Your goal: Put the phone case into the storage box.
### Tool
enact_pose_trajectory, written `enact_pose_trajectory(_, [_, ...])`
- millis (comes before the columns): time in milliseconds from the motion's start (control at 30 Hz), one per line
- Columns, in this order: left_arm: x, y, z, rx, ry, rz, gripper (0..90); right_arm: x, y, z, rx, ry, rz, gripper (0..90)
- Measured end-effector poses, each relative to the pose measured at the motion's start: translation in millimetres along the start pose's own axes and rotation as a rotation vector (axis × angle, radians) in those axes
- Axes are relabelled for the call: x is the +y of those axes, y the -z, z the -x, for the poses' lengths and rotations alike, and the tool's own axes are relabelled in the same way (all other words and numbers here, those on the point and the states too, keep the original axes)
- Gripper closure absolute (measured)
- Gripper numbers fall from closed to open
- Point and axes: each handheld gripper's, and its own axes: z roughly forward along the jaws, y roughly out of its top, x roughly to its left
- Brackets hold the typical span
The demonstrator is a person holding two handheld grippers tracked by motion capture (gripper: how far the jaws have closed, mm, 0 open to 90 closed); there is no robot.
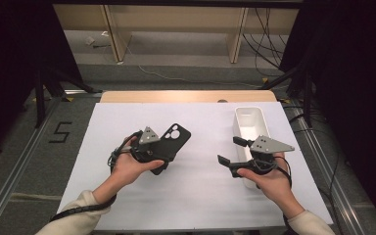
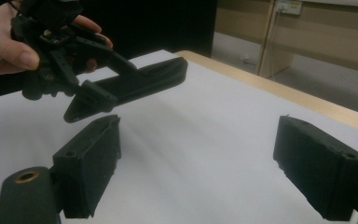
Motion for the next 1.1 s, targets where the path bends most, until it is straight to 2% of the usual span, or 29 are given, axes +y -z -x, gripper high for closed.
enact_pose_trajectory(467, [-8.5, 15.3, 11.5, -0.016, -0.017, 0.031, 16.1, 17.8, -23.4, -6.4, 0.021, 0.006, 0.014, 16.0])
enact_pose_trajectory(833, [-11.8, 13.4, 29.3, -0.042, -0.049, 0.034, 16.1, 29.1, -41.8, -8.0, 0.035, 0.0, 0.017, 16.1])
enact_pose_trajectory(1100, [-12.9, 9.6, 37.1, -0.048, -0.07, 0.032, 16.1, 34.5, -57.4, -8.7, 0.042, -0.002, 0.01, 16.2])
